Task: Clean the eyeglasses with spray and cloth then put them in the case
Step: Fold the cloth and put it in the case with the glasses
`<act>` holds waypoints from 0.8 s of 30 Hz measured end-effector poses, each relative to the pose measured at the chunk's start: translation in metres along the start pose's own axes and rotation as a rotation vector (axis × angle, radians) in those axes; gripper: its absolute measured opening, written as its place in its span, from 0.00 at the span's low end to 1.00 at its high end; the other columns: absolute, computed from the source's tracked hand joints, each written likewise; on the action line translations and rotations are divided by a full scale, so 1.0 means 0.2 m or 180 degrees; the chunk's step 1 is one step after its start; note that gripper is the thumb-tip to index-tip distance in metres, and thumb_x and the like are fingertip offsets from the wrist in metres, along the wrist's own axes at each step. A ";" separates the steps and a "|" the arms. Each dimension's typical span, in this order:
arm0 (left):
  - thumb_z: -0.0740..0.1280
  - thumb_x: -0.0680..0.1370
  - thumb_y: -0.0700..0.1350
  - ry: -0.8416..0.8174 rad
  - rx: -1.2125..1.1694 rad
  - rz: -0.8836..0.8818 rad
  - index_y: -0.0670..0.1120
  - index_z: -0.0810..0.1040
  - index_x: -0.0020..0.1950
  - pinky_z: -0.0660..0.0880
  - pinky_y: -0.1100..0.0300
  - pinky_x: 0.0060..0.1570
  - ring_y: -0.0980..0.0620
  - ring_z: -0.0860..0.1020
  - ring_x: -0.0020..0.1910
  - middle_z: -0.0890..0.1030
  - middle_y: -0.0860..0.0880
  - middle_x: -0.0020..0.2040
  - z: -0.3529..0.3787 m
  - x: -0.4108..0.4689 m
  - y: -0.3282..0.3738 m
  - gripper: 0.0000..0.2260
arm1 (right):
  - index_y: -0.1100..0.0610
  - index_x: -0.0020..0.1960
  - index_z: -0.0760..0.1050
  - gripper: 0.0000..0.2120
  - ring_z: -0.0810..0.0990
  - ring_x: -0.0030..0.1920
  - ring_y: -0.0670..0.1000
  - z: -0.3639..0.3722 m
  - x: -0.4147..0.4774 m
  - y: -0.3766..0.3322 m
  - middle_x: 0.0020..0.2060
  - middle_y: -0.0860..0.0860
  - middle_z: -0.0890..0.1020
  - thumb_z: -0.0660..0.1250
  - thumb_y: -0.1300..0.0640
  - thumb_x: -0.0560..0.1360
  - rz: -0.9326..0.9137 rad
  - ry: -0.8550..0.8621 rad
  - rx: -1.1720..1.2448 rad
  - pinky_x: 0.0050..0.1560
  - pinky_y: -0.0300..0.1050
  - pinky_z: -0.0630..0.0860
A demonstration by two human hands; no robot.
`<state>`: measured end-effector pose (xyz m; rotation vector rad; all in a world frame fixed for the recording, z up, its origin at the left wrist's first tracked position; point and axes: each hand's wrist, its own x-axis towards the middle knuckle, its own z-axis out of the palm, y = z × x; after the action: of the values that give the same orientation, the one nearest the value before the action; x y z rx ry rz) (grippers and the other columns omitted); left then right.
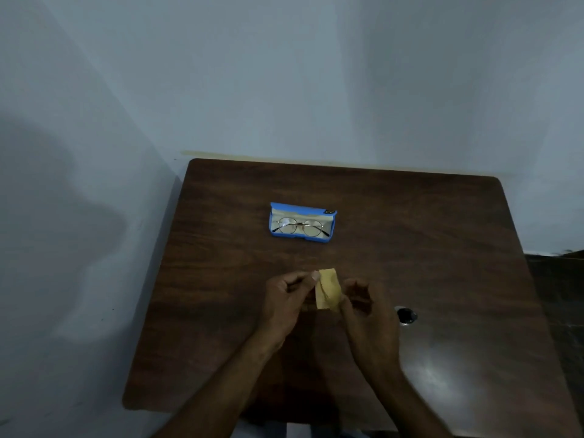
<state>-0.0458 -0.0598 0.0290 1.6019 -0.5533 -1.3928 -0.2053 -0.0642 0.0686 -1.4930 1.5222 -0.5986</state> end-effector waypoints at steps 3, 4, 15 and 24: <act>0.73 0.81 0.47 0.0099 0.0332 0.0529 0.53 0.88 0.50 0.82 0.62 0.48 0.55 0.87 0.48 0.89 0.54 0.47 0.01 -0.05 0.05 0.04 | 0.59 0.65 0.77 0.20 0.79 0.63 0.55 0.00 -0.01 -0.08 0.64 0.57 0.79 0.66 0.47 0.80 -0.0554 -0.0151 -0.0474 0.70 0.41 0.70; 0.72 0.81 0.46 0.0089 0.0379 0.0626 0.53 0.88 0.51 0.82 0.62 0.47 0.56 0.87 0.48 0.89 0.54 0.47 0.01 -0.06 0.06 0.05 | 0.57 0.61 0.80 0.21 0.81 0.58 0.53 0.01 -0.02 -0.08 0.59 0.54 0.82 0.68 0.43 0.77 -0.0610 0.0031 -0.0413 0.64 0.45 0.75; 0.71 0.82 0.47 0.0204 0.0276 0.0684 0.50 0.87 0.52 0.82 0.62 0.50 0.57 0.86 0.50 0.89 0.55 0.49 -0.03 -0.13 0.18 0.05 | 0.53 0.49 0.83 0.05 0.84 0.47 0.46 -0.03 0.07 -0.05 0.44 0.47 0.86 0.72 0.62 0.79 -0.0092 0.0232 0.1004 0.49 0.42 0.81; 0.76 0.77 0.41 -0.0233 -0.0244 -0.0183 0.49 0.85 0.58 0.85 0.44 0.55 0.46 0.85 0.58 0.87 0.48 0.57 -0.03 -0.11 0.26 0.11 | 0.57 0.58 0.82 0.11 0.86 0.53 0.60 -0.06 0.15 -0.08 0.51 0.56 0.88 0.73 0.63 0.77 0.1021 -0.0050 0.2433 0.56 0.61 0.82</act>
<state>-0.0346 -0.0643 0.0841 1.5211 -0.4944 -1.5025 -0.2045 -0.0976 0.0799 -0.6568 1.2675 -0.8443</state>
